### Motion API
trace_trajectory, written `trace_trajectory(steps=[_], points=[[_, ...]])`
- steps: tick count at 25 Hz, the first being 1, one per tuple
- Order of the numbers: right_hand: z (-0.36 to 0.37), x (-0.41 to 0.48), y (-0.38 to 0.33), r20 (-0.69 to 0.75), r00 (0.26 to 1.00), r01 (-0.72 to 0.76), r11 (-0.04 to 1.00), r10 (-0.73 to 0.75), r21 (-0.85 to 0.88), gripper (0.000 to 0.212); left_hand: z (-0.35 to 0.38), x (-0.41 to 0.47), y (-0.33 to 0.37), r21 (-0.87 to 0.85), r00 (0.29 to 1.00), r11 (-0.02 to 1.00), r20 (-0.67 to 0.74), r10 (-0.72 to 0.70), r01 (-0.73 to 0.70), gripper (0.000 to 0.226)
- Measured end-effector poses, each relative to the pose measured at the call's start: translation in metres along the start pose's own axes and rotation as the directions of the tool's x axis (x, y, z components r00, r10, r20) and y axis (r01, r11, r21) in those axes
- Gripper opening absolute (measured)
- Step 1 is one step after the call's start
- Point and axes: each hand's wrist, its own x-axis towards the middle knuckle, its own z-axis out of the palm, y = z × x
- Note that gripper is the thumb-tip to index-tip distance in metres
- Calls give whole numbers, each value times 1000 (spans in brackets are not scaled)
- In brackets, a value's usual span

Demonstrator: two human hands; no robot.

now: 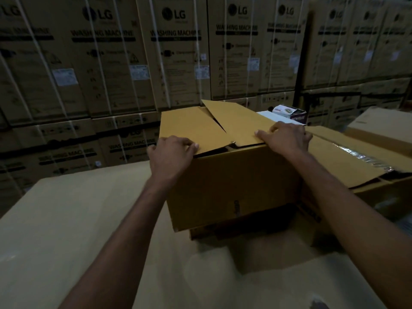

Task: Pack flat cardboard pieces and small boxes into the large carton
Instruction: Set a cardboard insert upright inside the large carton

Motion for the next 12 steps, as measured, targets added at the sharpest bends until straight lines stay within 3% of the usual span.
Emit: trace_trajectory(steps=[2,4,6,9,12], points=[[-3,16,5,121,989,-73,996,80,-57,103,1,12,-11,-7,979,993,164,-118,121,70],[-9,27,8,203,971,-113,992,123,-58,123,6,17,-24,-114,905,937,320,-280,330,94],[-17,35,8,254,956,-140,989,145,-38,134,15,16,-31,-256,870,859,355,-342,442,103],[-16,38,8,228,968,-109,994,106,3,129,15,11,-30,-520,870,698,248,-427,491,89],[-14,16,7,88,995,-59,992,49,108,107,5,-8,-33,-641,862,625,122,-492,447,58]])
